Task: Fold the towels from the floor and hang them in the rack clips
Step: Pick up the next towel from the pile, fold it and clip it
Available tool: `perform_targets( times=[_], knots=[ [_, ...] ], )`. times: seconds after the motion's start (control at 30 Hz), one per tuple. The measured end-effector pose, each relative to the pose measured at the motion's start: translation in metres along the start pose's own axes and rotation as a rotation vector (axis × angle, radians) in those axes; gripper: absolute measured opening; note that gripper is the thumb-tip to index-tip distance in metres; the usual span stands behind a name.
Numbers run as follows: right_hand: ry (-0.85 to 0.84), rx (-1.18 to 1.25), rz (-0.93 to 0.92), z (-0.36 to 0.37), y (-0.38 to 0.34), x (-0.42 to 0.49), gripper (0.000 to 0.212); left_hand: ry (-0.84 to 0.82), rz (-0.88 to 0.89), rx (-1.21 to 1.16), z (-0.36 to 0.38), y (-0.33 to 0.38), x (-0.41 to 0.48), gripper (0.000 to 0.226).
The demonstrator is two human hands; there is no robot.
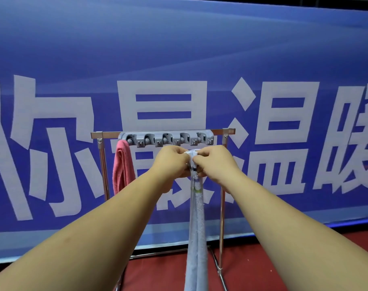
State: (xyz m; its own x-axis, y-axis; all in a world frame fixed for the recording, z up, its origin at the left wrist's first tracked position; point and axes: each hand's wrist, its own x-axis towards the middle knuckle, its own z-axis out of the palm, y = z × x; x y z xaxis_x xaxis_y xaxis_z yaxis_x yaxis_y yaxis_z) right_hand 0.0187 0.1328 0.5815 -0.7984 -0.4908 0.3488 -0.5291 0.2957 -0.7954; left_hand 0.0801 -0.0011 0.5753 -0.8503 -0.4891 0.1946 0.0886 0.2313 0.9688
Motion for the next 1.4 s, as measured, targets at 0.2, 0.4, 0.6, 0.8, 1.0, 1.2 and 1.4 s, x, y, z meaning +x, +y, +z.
perform_targets(
  times=[0.2,0.4,0.6,0.8,1.0,1.2,1.4],
  knots=[
    [-0.132,0.313,0.172,-0.007,-0.007,0.0,0.026,-0.058,0.051,0.034,-0.004,0.002,-0.003,0.013],
    [-0.177,0.445,0.146,-0.017,-0.001,-0.003,0.034,-0.012,0.098,0.053,-0.009,0.003,-0.003,0.021],
    [-0.127,0.364,0.22,-0.032,0.031,0.001,0.067,-0.207,0.134,-0.044,-0.023,0.006,-0.008,0.028],
    [-0.1,0.491,0.062,-0.027,0.021,-0.006,0.016,-0.286,0.129,-0.119,-0.027,0.001,-0.011,0.036],
    [-0.047,0.459,0.022,-0.019,0.01,-0.006,0.012,-0.282,0.021,-0.168,-0.022,-0.01,-0.019,0.036],
    [-0.033,0.521,0.026,-0.024,0.009,-0.003,0.017,-0.313,-0.004,-0.105,-0.024,-0.022,-0.022,0.032],
    [0.007,0.69,0.043,-0.035,0.006,-0.001,0.021,-0.295,0.037,-0.12,-0.02,-0.021,-0.025,0.029]
  ],
)
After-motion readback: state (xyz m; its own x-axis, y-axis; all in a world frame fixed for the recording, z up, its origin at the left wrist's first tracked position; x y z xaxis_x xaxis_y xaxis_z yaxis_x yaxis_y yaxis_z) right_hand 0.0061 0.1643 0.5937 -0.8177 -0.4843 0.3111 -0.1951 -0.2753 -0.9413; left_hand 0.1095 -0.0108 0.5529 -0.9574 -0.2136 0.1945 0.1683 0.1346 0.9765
